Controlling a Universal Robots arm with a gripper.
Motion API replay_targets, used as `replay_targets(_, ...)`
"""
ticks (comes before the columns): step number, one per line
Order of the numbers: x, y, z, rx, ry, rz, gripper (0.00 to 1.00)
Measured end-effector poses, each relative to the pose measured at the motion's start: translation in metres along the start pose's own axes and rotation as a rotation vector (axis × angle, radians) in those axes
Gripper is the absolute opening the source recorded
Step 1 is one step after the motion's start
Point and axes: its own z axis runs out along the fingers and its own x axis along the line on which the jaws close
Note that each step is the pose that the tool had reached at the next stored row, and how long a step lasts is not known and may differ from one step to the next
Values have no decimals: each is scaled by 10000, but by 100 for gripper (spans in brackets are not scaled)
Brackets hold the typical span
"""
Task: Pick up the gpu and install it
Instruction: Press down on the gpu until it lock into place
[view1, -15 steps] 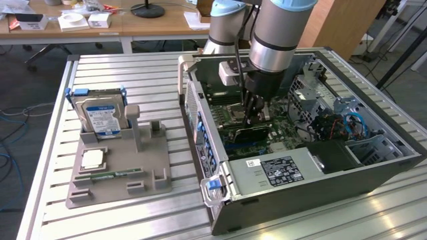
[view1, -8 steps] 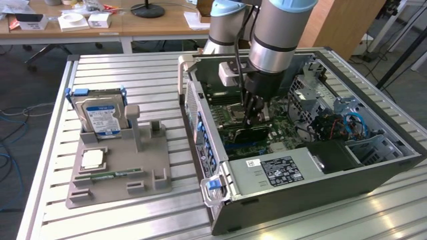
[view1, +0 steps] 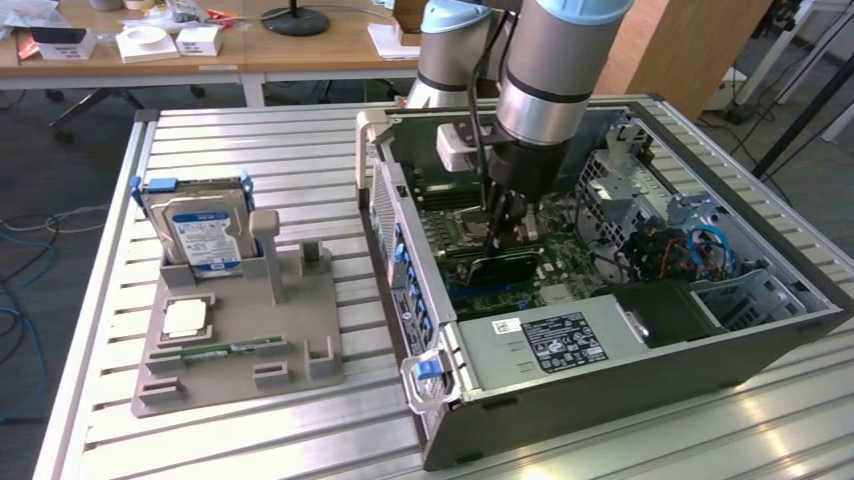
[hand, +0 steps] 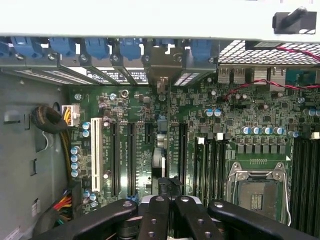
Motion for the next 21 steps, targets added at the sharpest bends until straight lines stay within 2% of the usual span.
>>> replay_targets(21,-1,1,47,-2,-3,1,10)
